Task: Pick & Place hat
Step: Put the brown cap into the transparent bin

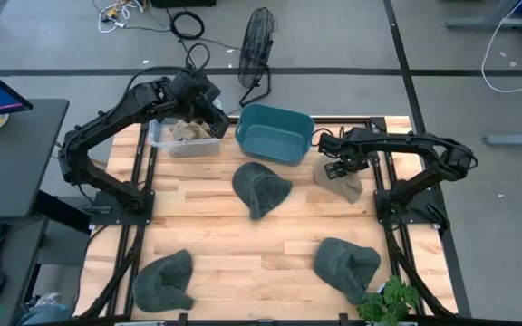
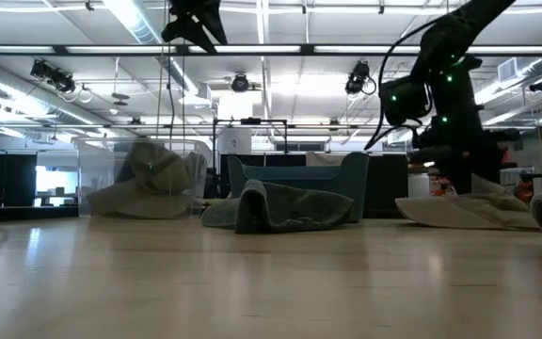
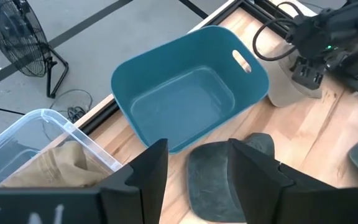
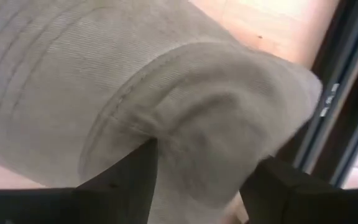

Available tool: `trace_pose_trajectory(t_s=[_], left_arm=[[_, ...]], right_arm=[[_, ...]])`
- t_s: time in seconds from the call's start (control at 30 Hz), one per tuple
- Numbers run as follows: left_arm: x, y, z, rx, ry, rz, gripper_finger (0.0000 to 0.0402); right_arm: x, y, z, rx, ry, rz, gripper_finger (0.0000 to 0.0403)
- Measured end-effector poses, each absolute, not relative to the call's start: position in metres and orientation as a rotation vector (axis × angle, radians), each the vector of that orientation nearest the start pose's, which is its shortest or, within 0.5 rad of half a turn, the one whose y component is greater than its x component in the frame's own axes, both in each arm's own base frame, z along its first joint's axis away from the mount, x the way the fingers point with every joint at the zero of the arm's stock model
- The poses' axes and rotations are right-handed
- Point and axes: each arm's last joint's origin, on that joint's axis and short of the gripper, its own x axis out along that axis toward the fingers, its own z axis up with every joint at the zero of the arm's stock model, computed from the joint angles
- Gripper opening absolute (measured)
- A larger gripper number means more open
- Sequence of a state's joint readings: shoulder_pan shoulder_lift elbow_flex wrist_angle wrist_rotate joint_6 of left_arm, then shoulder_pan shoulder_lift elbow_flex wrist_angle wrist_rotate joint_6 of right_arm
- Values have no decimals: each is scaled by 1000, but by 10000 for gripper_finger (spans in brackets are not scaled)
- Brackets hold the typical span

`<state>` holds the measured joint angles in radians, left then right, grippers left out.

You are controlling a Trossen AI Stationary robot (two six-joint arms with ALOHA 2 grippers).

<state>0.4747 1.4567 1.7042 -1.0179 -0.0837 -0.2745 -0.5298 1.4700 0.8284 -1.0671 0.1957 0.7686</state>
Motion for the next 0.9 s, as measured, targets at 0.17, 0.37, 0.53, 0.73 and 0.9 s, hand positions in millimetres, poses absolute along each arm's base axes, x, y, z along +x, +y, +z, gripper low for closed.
trace_pose_trajectory(t_s=[0.17, 0.37, 0.53, 0.73, 0.9], left_arm=[[250, 131, 417, -407, 690, 634, 172], [252, 127, 417, -407, 691, 619, 172], [257, 117, 417, -440, 694, 543, 172], [266, 95, 416, -665, 678, 449, 172], [275, 64, 416, -521, 728, 297, 167]], right_arm=[[177, -109, 164, 803, 1492, -1094, 135], [182, -99, 173, 736, 1544, -915, 13], [190, -85, 209, 669, 1518, -820, 24], [199, -68, 274, 604, 1309, -714, 11], [208, -60, 329, 561, 1042, -608, 11]])
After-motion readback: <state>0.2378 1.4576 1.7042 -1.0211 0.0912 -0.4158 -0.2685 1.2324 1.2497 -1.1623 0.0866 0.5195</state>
